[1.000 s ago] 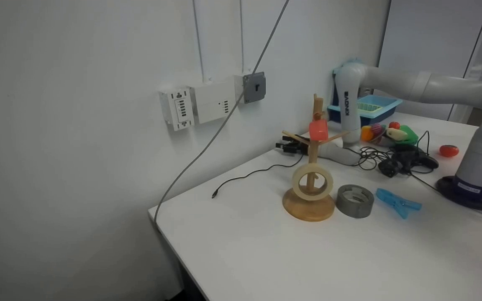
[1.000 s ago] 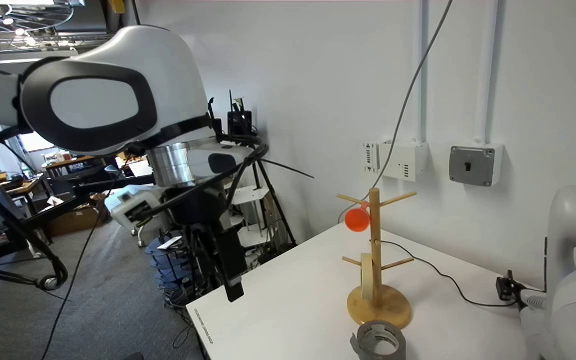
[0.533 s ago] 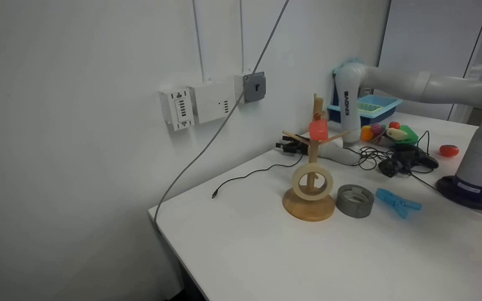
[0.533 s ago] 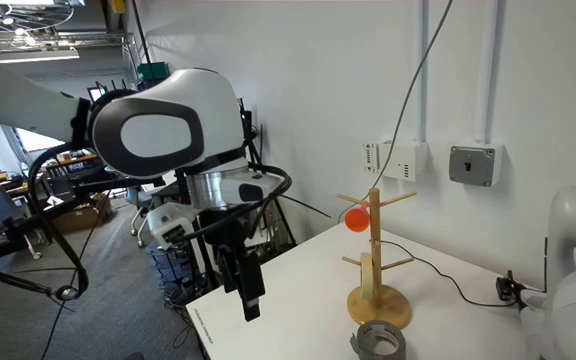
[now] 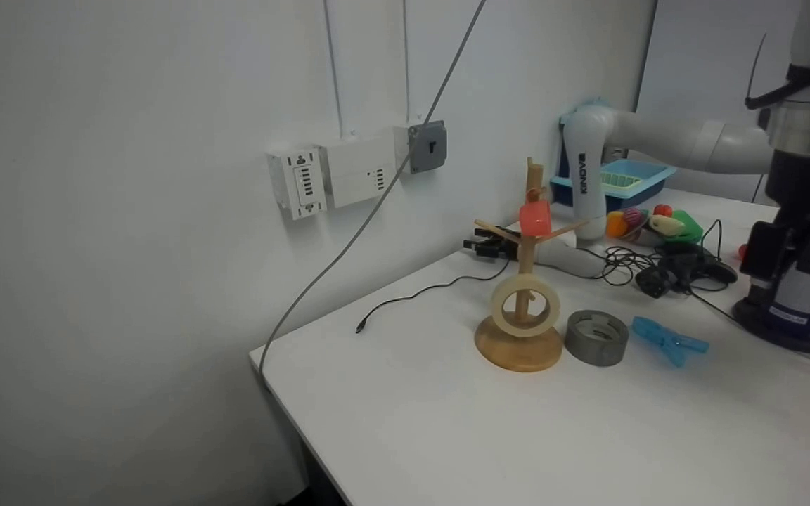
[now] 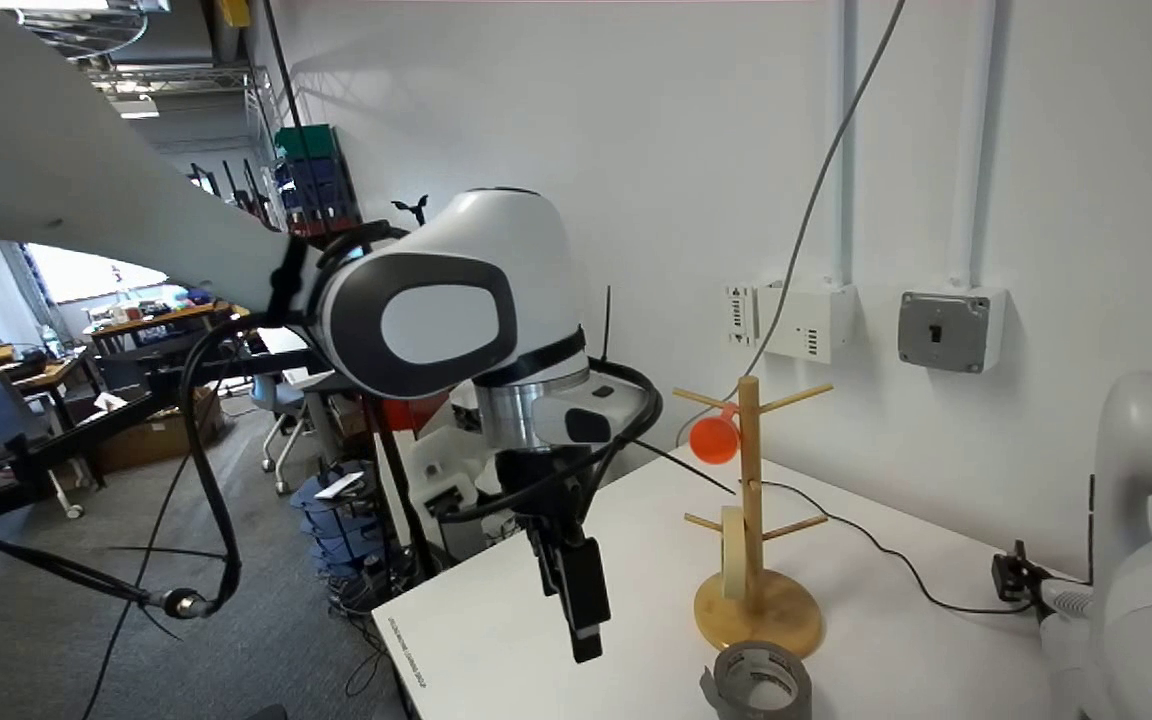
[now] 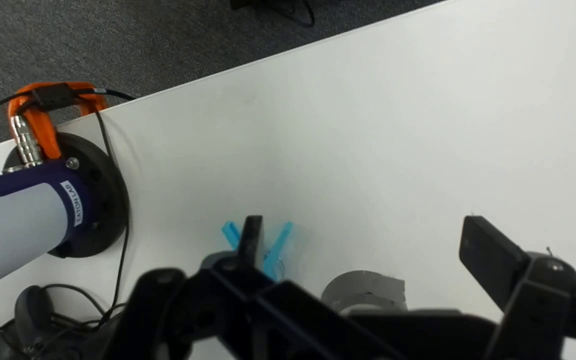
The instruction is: Hang the grey masking tape on the wooden stand
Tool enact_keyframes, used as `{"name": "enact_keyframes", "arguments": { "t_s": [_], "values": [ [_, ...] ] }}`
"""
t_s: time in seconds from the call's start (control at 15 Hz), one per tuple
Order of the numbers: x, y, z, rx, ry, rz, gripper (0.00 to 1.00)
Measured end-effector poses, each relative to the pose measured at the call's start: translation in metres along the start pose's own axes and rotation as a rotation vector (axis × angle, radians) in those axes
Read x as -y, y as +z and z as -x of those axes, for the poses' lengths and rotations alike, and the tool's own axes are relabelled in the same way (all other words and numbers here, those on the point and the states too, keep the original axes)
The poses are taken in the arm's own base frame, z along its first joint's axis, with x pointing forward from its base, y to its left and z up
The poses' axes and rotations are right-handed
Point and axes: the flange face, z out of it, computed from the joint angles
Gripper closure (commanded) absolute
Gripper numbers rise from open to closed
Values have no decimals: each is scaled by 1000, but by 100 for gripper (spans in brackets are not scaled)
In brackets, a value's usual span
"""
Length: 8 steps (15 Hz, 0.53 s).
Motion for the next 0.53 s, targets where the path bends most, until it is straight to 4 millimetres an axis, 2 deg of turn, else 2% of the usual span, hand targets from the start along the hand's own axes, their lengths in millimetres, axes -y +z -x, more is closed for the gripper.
{"name": "enact_keyframes", "arguments": {
  "t_s": [0.27,0.53],
  "values": [
    [-20,6,-26,-13,97,-5,0],
    [-32,-5,-36,-55,128,-14,0]
  ]
}}
